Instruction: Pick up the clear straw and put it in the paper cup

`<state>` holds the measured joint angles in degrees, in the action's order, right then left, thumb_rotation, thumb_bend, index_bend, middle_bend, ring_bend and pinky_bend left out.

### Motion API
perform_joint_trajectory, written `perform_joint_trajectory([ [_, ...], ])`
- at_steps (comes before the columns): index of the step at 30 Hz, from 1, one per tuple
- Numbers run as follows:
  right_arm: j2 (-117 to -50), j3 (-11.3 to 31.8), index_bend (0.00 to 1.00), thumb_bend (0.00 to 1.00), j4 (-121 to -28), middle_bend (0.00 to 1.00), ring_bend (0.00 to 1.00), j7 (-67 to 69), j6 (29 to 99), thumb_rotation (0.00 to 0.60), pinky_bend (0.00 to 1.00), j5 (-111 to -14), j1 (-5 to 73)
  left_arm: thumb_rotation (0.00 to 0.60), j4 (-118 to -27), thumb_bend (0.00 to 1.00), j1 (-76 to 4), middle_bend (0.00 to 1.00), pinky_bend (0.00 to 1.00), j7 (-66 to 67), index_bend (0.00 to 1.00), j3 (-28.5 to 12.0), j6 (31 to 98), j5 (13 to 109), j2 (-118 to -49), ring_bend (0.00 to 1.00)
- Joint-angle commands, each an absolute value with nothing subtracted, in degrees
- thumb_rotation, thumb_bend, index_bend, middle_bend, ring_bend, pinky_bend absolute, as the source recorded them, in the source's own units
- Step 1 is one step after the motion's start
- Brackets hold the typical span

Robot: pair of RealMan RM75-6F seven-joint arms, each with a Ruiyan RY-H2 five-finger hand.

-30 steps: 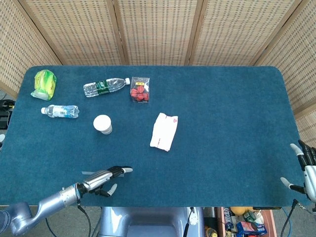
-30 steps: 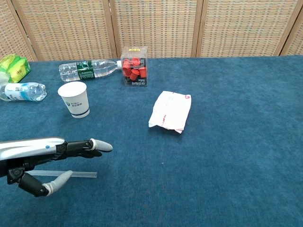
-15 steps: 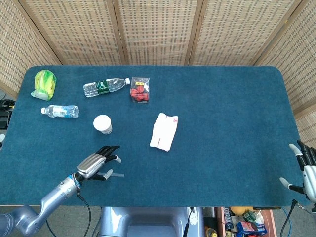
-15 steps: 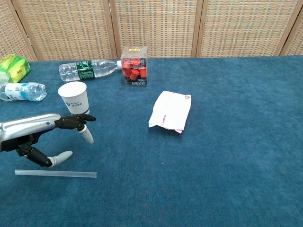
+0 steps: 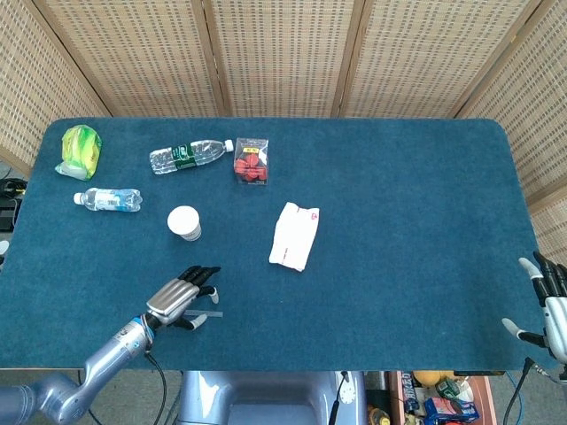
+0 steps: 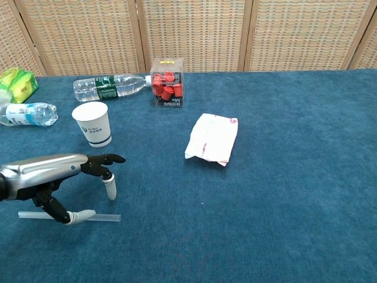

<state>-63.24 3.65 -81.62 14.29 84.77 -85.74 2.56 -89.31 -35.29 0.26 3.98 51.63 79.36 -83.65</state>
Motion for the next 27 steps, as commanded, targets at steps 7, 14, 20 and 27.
perform_joint_trajectory([
  [7, -63.27, 3.66, 0.0, 0.0, -81.56, 0.0, 0.0, 14.29, 84.52, 0.6, 0.0, -85.65, 2.68, 0.6, -88.21, 0.38, -34.26, 0.0, 0.0, 5.04, 0.43, 3.52, 52.56, 77.99, -86.71, 0.0],
  [14, -63.25, 3.66, 0.0, 0.0, -81.44, 0.0, 0.0, 14.49, 84.32, 0.6, 0.0, -85.48, 2.71, 0.6, -86.5, 0.38, -33.7, 0.0, 0.0, 7.57, 0.44, 3.12, 52.94, 77.31, -88.88, 0.0],
  [20, -63.18, 3.76, 0.0, 0.0, -81.29, 0.0, 0.0, 14.89, 84.41, 0.6, 0.0, -85.39, 2.69, 0.6, -85.03, 0.38, -33.8, 0.0, 0.0, 7.88, 0.46, 2.63, 52.38, 77.11, -90.39, 0.0],
  [27, -63.21, 3.7, 0.0, 0.0, -81.14, 0.0, 0.0, 15.06, 84.43, 0.6, 0.0, -85.55, 2.71, 0.6, -83.36, 0.38, -33.45, 0.0, 0.0, 8.51, 0.5, 2.66, 52.78, 77.67, -92.0, 0.0],
])
